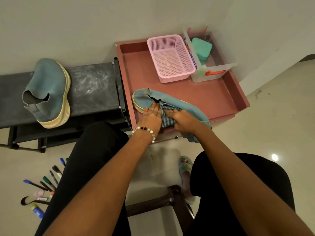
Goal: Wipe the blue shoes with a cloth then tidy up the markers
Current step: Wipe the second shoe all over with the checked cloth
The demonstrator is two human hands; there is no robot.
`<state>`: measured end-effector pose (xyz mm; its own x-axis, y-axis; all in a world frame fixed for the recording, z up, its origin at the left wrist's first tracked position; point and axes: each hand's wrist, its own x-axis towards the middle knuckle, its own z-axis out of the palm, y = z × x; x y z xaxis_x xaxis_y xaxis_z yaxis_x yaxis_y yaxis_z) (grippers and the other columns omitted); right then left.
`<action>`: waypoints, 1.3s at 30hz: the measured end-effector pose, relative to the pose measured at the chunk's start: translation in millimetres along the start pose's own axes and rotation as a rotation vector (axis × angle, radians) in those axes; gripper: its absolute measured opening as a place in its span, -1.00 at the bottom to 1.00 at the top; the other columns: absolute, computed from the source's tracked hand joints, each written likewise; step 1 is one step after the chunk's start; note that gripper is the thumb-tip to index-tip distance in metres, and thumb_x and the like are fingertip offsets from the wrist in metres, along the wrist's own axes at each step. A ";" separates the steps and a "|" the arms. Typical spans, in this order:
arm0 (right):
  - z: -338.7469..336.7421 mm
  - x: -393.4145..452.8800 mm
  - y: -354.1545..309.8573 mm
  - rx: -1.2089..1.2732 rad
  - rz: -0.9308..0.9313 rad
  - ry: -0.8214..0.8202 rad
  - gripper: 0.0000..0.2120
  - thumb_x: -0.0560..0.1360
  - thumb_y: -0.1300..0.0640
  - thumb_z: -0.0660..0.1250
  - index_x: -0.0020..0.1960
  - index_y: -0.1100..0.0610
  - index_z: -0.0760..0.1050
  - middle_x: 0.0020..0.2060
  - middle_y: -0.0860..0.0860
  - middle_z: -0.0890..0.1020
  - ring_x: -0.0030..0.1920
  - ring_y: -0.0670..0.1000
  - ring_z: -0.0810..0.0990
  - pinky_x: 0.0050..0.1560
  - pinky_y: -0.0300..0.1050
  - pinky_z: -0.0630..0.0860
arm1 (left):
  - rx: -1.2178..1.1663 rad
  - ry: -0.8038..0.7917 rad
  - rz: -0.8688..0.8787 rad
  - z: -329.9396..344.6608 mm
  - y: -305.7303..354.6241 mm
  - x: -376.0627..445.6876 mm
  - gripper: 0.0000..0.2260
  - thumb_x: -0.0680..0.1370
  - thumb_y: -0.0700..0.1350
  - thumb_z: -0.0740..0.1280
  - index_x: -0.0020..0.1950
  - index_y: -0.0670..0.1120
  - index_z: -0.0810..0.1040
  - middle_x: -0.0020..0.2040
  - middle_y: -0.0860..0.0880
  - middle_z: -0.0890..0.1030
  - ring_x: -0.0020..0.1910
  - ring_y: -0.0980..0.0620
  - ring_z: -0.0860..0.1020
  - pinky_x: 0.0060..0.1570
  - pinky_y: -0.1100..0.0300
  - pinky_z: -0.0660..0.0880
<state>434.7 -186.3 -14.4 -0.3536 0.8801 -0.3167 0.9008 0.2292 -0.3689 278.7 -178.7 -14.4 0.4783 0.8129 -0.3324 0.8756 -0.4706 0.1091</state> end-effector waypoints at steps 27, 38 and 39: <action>-6.2 16.5 -4.2 0.104 0.067 0.005 -0.57 0.46 0.37 0.16 0.31 0.22 0.47 0.22 0.21 0.56 0.21 0.25 0.50 0.27 0.07 0.37 | 0.097 -0.015 -0.023 4.1 8.9 -1.0 -0.46 0.61 -0.26 0.06 0.51 -0.36 -0.12 0.53 -0.31 -0.06 0.53 -0.23 -0.10 0.50 -0.07 -0.10; -13.4 -48.5 25.3 0.171 0.145 -0.241 -0.49 0.42 0.42 0.11 0.29 0.12 0.50 0.14 0.15 0.60 0.15 0.17 0.52 0.17 -0.02 0.43 | 0.089 -0.036 -0.040 4.5 9.4 -0.4 -0.38 0.58 -0.27 0.14 0.53 -0.32 -0.14 0.54 -0.27 -0.09 0.54 -0.21 -0.11 0.49 -0.07 -0.10; -14.6 -45.2 24.9 0.145 0.147 -0.263 -0.52 0.43 0.41 0.12 0.27 0.13 0.50 0.12 0.17 0.60 0.11 0.19 0.52 0.12 -0.03 0.43 | 0.089 -0.035 -0.034 4.5 8.9 -0.3 -0.36 0.57 -0.27 0.16 0.53 -0.32 -0.14 0.54 -0.27 -0.09 0.54 -0.21 -0.11 0.49 -0.06 -0.10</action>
<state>476.8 -214.3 3.5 -0.2925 0.7578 -0.5832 0.9084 0.0298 -0.4169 286.0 -184.7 -17.5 0.4441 0.8172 -0.3673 0.8813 -0.4724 0.0143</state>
